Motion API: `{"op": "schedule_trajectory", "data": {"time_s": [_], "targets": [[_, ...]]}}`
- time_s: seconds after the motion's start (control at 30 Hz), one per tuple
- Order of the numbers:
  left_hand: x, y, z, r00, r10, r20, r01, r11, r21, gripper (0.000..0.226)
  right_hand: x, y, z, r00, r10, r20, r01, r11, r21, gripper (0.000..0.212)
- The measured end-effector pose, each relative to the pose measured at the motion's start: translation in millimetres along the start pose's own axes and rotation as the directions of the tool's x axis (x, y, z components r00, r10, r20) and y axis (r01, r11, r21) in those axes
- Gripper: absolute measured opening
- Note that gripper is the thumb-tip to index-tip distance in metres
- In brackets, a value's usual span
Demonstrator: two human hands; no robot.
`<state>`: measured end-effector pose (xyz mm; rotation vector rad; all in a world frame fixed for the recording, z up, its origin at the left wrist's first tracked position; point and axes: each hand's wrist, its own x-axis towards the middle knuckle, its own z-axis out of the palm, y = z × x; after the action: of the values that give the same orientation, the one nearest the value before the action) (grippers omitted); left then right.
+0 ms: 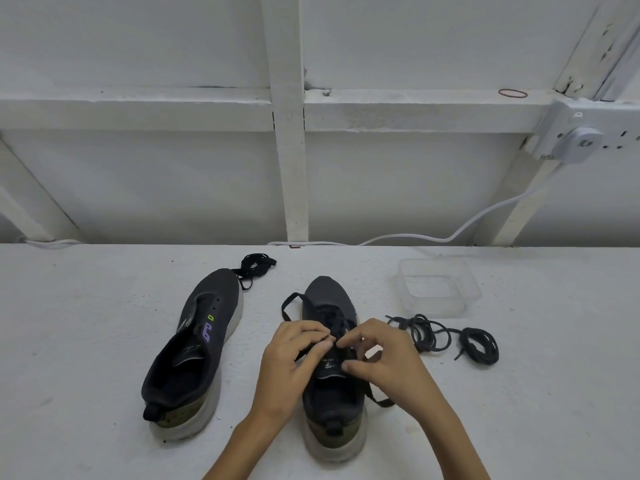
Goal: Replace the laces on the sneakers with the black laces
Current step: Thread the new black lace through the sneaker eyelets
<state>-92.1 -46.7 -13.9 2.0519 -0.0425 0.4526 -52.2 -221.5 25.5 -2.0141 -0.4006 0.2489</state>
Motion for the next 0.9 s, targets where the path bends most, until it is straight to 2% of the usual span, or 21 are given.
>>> {"op": "schedule_trajectory", "data": {"time_s": [0.1, 0.23, 0.33, 0.47, 0.53, 0.63, 0.7, 0.8, 0.9], "targets": [[-1.9, -0.6, 0.3, 1.000, 0.026, -0.002, -0.026, 0.999, 0.032, 0.021, -2.4, -2.6, -5.9, 0.997, 0.008, 0.080, -0.005, 0.999, -0.037, 0.039], [-4.7, -0.9, 2.4, 1.000, 0.010, -0.028, -0.008, 0.998, 0.064, 0.021, -1.2, -2.7, -6.9, 0.999, 0.007, 0.045, -0.007, 1.000, -0.003, 0.026], [-2.1, -1.8, 4.7, 0.995, -0.022, -0.097, 0.028, 0.998, 0.065, 0.022, 1.9, -2.8, -6.6, 1.000, -0.022, -0.007, 0.022, 1.000, 0.004, 0.016], [1.9, 0.5, 9.5, 0.990, -0.049, -0.131, 0.062, 0.993, 0.098, 0.022, 7.3, -7.6, -7.0, 0.996, -0.083, -0.025, 0.082, 0.996, -0.046, 0.020], [0.3, 0.5, 11.7, 0.990, -0.070, -0.126, 0.082, 0.993, 0.089, 0.022, 9.0, -10.0, -9.1, 0.995, -0.071, 0.063, 0.080, 0.987, -0.142, 0.025], [-1.8, 0.4, 10.7, 0.984, -0.122, -0.130, 0.125, 0.992, 0.015, 0.023, 9.3, -10.2, -7.1, 0.978, -0.006, 0.210, 0.088, 0.921, -0.381, 0.039], [-3.5, 1.8, 8.7, 0.984, -0.138, -0.115, 0.136, 0.990, -0.028, 0.023, 9.2, -8.5, -0.6, 0.980, -0.007, 0.201, 0.096, 0.895, -0.436, 0.041], [-8.0, 2.6, 6.1, 0.985, -0.155, -0.073, 0.148, 0.985, -0.091, 0.018, 8.6, -4.6, 8.6, 0.987, -0.068, 0.144, 0.125, 0.890, -0.438, 0.026], [-12.2, 6.0, 3.3, 0.985, -0.169, -0.033, 0.163, 0.977, -0.137, 0.023, 9.1, -1.0, 10.8, 0.993, -0.112, 0.038, 0.117, 0.962, -0.247, 0.007]]}}
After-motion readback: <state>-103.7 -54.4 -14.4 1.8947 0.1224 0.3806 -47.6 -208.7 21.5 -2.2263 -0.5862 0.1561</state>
